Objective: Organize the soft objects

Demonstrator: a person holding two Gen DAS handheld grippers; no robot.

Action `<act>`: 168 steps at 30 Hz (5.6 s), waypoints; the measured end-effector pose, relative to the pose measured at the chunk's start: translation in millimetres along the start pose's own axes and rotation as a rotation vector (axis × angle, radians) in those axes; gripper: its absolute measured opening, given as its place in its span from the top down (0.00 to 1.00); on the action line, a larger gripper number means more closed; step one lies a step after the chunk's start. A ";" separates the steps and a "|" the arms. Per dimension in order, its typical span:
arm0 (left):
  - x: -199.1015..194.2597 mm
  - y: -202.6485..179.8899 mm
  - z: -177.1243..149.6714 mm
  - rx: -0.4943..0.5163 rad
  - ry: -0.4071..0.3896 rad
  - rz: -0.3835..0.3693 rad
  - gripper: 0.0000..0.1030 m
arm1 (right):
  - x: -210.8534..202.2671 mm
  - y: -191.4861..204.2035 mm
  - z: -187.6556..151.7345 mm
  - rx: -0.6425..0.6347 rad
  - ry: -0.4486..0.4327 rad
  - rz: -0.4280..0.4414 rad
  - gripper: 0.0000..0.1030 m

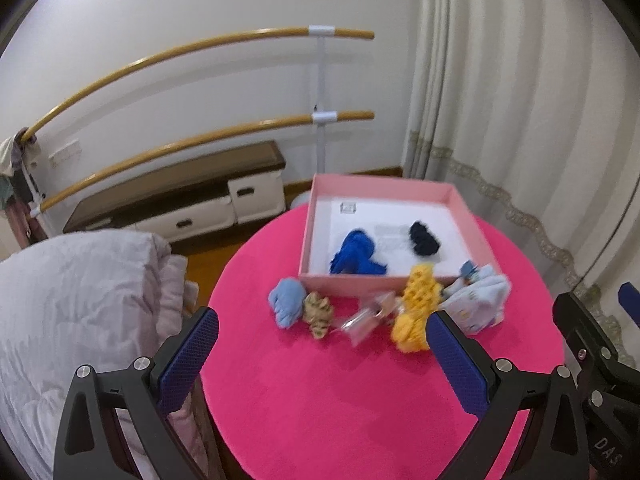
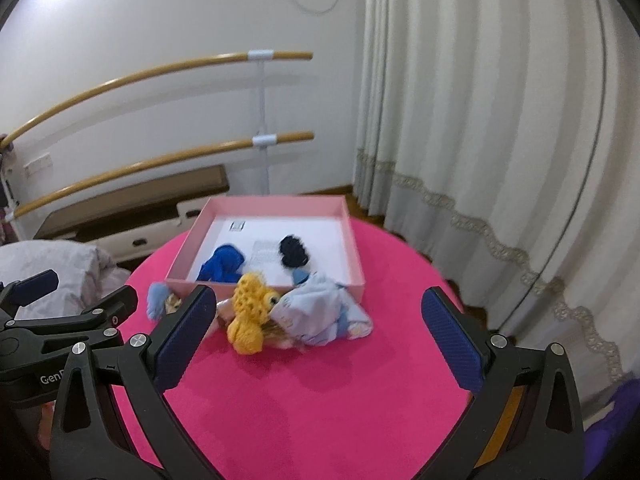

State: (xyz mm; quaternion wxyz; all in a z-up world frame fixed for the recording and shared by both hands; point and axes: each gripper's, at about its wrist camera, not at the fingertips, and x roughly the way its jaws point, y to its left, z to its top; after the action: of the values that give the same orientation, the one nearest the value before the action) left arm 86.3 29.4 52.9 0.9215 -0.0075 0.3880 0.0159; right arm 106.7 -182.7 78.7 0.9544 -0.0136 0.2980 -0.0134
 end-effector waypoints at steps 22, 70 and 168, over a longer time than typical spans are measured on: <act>114.1 58.6 -4.8 -0.085 0.237 0.038 0.00 | 121.1 45.0 -30.2 0.013 0.352 0.246 0.22; 225.1 75.4 21.6 -0.118 0.330 0.061 0.00 | 126.5 -38.6 -15.6 0.168 0.272 -0.024 0.75; -78.4 -12.3 -45.8 0.117 -0.245 -0.101 0.57 | -9.1 4.3 19.6 0.003 -0.134 0.064 0.75</act>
State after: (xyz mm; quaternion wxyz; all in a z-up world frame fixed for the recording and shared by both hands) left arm -0.8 14.1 77.0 0.9604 0.0287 0.2722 -0.0522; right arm 110.5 -177.7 99.9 0.9721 -0.0032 0.2339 0.0177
